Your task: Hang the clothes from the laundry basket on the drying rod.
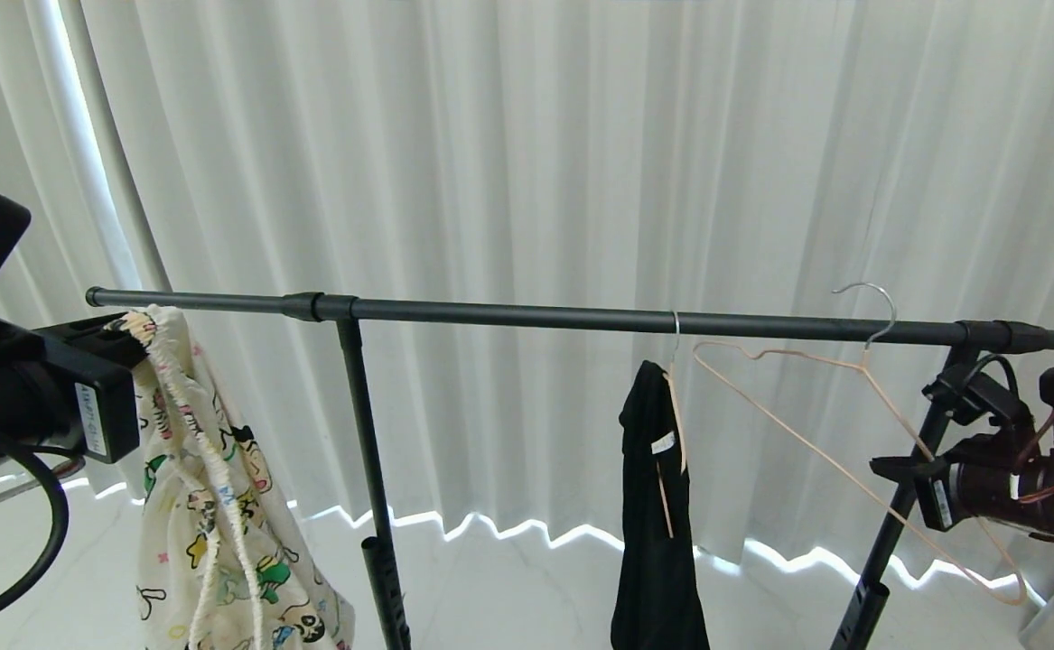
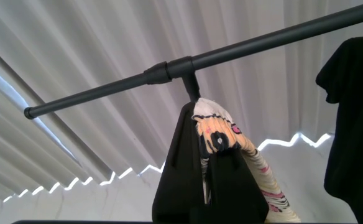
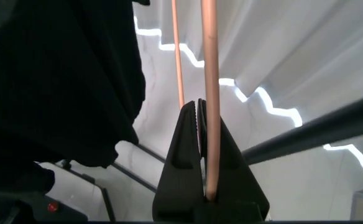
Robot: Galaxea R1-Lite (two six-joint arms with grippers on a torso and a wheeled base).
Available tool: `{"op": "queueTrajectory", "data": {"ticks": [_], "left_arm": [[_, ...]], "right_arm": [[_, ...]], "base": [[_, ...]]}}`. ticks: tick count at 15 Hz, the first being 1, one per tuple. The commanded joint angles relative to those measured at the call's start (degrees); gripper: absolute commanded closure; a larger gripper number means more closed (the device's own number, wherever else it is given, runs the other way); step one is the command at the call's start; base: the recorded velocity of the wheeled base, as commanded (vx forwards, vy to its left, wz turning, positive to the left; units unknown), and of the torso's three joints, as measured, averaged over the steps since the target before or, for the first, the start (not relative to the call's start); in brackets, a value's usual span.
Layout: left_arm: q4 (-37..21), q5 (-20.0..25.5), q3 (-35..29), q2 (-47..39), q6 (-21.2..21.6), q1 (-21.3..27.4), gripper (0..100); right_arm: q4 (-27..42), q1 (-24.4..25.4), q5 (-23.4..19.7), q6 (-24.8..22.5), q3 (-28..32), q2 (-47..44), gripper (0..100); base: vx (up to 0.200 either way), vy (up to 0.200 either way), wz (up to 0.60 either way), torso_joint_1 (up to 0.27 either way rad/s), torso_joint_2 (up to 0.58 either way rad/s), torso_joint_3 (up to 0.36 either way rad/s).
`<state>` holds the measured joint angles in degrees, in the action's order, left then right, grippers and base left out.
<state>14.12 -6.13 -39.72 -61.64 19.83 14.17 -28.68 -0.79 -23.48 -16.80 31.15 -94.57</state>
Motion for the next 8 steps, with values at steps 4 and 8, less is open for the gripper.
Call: {"op": "queueTrajectory", "data": {"ticks": [4, 8], "left_arm": [[0.0, -1.2, 1.3, -0.4, 2.0, -0.4, 100], [0.0, -1.0, 1.5, -0.2, 1.9, -0.4, 100]], "right_arm": [[0.3, 0.8, 4.7, 0.0, -11.0, 14.1, 100], [4.5, 1.4, 6.6, 0.0, -13.4, 21.9, 100]], "base": [[-0.100, 0.000, 0.00, 0.004, 0.00, 0.000], [-0.200, 0.000, 0.00, -0.004, 0.01, 0.004]]}}
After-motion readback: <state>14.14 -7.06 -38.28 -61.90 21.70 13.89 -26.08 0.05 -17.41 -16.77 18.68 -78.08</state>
